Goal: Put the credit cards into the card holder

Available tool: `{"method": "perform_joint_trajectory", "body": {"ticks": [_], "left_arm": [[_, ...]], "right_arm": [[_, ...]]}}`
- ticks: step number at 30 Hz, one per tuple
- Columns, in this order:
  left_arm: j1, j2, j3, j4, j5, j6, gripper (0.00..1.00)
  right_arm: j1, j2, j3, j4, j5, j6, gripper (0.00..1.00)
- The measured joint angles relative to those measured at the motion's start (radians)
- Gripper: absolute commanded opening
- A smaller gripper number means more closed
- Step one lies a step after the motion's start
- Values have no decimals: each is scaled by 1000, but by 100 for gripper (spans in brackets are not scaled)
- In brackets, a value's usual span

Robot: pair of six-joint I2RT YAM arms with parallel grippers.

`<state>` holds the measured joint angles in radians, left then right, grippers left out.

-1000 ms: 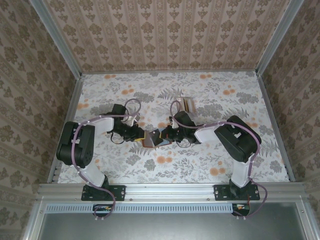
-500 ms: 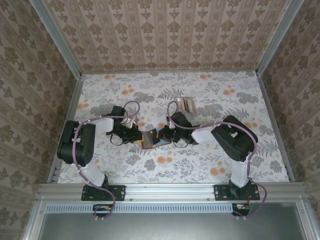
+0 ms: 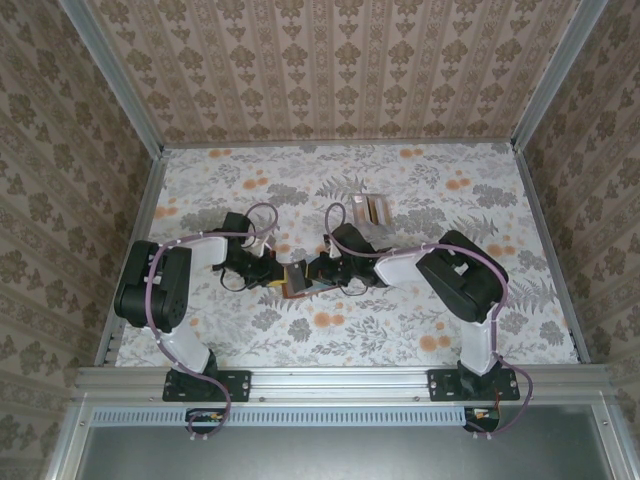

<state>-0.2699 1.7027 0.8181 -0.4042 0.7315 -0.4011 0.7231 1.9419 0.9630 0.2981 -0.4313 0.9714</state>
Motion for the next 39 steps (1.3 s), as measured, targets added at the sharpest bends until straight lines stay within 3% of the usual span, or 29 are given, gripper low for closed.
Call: {"method": "perform_joint_trajectory", "body": {"ticks": [6, 18, 23, 28, 31, 32, 37, 39], "left_arm": [[3, 8, 0, 12, 11, -3, 0], [24, 13, 0, 8, 50, 2, 8], [31, 13, 0, 6, 50, 7, 15], [37, 13, 0, 6, 49, 14, 30], [48, 7, 0, 2, 48, 13, 31], [51, 3, 0, -1, 47, 13, 29], [69, -13, 0, -14, 42, 15, 1], [70, -13, 0, -15, 47, 24, 0]], "right_arm": [[6, 2, 82, -177, -10, -92, 26], [-6, 2, 148, -350, -17, -188, 27], [-6, 2, 156, -384, -17, -209, 12], [-6, 2, 156, -406, -18, -213, 10], [-5, 2, 158, -412, -18, -214, 10], [-5, 2, 158, -413, -18, -214, 10], [-4, 2, 164, -423, -18, -214, 10], [-3, 2, 171, -436, -18, -218, 10]]}}
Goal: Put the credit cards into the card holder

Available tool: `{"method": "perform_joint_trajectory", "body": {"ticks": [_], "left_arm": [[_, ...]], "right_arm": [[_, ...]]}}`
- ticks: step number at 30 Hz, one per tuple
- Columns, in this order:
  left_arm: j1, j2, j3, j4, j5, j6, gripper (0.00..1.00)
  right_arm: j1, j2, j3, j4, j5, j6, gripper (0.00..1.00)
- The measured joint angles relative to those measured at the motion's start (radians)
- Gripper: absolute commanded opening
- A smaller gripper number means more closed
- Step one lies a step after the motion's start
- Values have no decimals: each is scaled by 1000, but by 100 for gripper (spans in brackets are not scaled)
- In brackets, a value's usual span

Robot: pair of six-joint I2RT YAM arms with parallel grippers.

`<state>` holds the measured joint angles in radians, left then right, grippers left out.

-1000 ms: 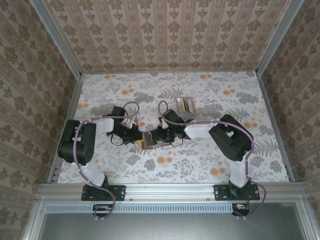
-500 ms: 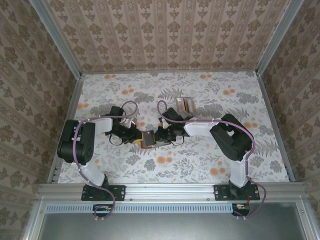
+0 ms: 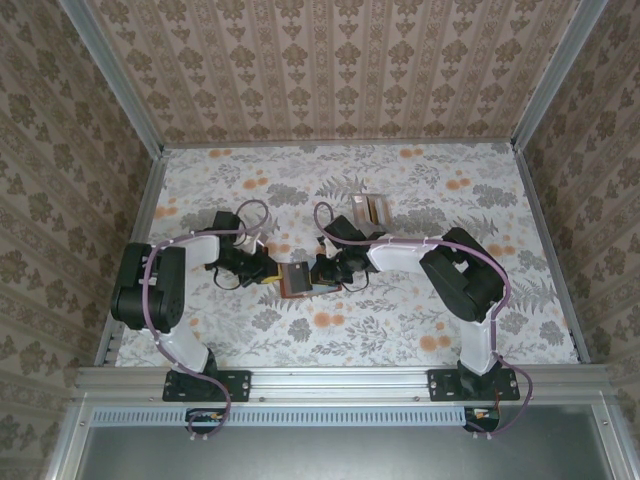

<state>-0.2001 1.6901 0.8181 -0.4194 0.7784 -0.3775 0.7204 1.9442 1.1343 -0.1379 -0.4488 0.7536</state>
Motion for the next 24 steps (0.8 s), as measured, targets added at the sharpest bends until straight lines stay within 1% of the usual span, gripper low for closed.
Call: {"method": "perform_joint_trajectory", "body": {"ticks": [14, 18, 24], "left_arm": [[-2, 11, 0, 16, 29, 5, 0], [-2, 23, 0, 19, 29, 9, 0], [-2, 28, 0, 18, 29, 17, 0]], "right_arm": [[28, 67, 115, -55, -11, -29, 10], [31, 75, 124, -56, -16, -29, 13], [31, 42, 113, -56, 8, -27, 22]]}}
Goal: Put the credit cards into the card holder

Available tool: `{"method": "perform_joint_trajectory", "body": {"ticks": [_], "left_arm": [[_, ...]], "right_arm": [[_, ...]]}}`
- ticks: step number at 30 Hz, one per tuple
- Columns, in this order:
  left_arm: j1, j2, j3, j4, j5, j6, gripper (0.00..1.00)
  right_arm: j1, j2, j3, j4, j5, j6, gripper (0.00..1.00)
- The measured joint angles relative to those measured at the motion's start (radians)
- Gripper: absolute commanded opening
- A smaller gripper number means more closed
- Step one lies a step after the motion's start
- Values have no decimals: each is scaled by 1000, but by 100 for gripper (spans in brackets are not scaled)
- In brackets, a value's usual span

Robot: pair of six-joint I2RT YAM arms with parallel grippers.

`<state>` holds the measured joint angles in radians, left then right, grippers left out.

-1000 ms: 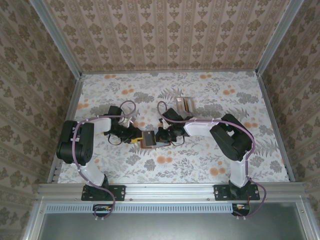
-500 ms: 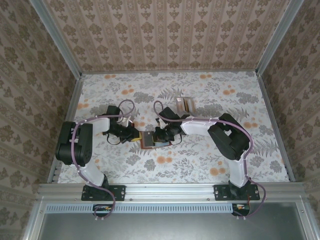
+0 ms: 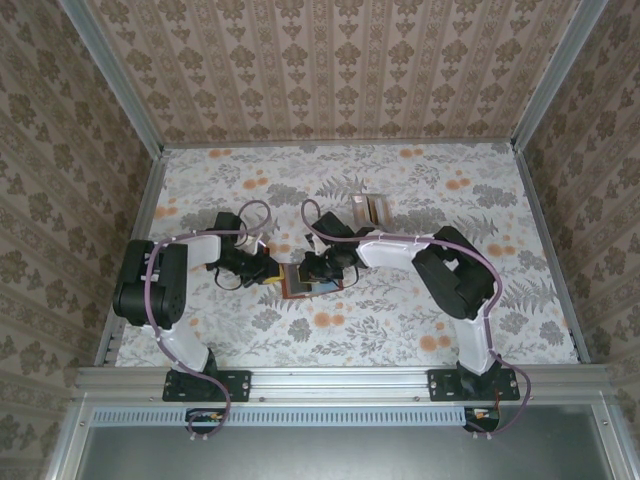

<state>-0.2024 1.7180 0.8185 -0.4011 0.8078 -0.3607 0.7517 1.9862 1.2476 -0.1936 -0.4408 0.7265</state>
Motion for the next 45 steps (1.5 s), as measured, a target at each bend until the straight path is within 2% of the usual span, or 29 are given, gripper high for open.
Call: {"method": "perform_joint_trajectory", "body": {"ticks": [6, 15, 22, 27, 35, 45], "left_arm": [[0, 3, 0, 0, 3, 6, 0], [0, 4, 0, 0, 7, 7, 0], [0, 4, 0, 0, 7, 7, 0], [0, 4, 0, 0, 8, 7, 0], [0, 4, 0, 0, 8, 7, 0], [0, 4, 0, 0, 11, 7, 0]], "right_arm": [[0, -93, -31, 2, 50, 2, 25], [2, -93, -39, -34, 109, 2, 29], [16, -32, -31, -35, 113, 10, 17], [28, 4, 6, -43, 113, 10, 17], [45, 26, 29, -14, 90, 13, 25], [47, -43, 5, -26, 177, 10, 35]]}}
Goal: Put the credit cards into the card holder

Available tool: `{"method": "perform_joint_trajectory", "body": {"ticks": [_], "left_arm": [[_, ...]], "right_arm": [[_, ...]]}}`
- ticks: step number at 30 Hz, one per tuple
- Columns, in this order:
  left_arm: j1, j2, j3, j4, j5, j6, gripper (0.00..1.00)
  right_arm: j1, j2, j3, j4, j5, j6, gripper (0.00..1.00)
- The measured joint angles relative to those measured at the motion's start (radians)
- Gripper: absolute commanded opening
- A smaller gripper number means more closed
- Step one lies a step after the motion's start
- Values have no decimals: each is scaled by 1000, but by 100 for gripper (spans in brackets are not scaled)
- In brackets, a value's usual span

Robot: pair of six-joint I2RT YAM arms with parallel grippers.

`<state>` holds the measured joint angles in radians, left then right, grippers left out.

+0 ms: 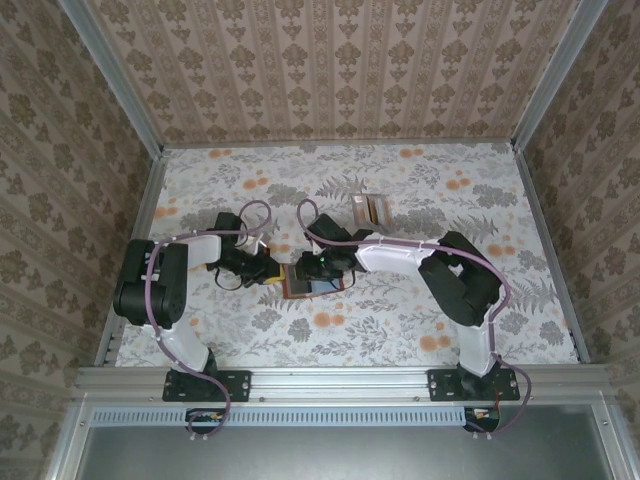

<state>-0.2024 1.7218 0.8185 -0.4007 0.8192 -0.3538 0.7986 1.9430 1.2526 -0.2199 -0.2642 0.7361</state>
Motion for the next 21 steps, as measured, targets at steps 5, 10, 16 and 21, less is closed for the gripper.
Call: {"method": "perform_joint_trajectory", "body": {"ticks": [5, 10, 16, 21], "left_arm": [[0, 0, 0, 0, 0, 0, 0], [0, 0, 0, 0, 4, 0, 0], [0, 0, 0, 0, 4, 0, 0], [0, 0, 0, 0, 4, 0, 0]], "right_arm": [[1, -3, -1, -38, 37, 0, 38], [11, 10, 3, -76, 53, 0, 39], [24, 31, 24, -91, 55, -3, 31], [37, 58, 58, -103, 55, -9, 27]]}}
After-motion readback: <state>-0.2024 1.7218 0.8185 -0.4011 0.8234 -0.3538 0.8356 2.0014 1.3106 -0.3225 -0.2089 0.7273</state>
